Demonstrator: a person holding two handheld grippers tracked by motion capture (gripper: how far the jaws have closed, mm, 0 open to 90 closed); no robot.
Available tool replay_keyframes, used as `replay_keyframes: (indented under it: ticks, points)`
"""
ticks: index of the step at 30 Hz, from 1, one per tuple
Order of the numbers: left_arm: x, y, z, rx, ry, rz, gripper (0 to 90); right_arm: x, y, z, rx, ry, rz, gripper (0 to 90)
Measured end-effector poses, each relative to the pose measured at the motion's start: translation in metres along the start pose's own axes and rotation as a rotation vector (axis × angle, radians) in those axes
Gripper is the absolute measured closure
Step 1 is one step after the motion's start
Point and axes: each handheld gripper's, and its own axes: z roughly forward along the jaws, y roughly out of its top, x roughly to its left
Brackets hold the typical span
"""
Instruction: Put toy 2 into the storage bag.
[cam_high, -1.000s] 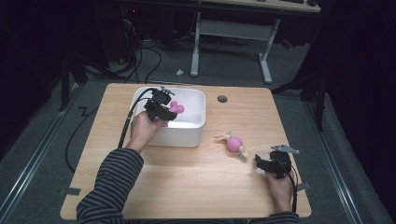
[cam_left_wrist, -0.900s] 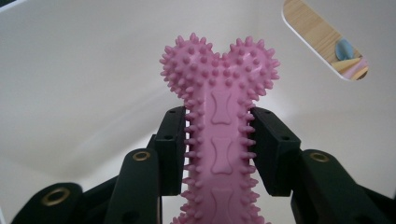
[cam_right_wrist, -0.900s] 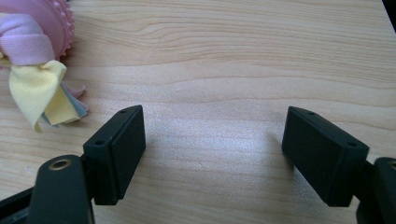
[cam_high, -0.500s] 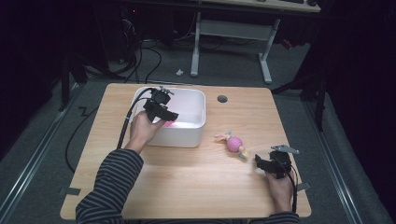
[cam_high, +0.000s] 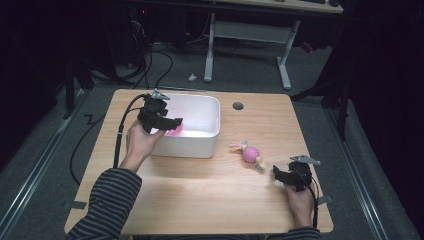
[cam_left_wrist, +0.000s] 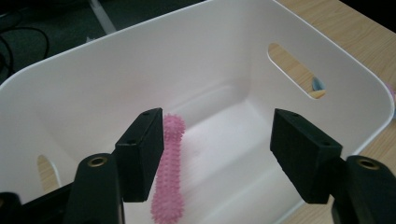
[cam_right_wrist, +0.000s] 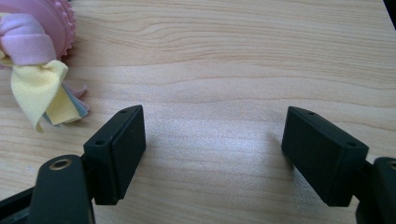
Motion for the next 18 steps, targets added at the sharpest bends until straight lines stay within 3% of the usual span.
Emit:
replay_keyframes:
  ticks: [18]
  points:
    - [0.004,-0.028,-0.041,-0.08,0.022,-0.019,33.6,0.0,0.0,0.0,0.001,0.0,0.001,21.9]
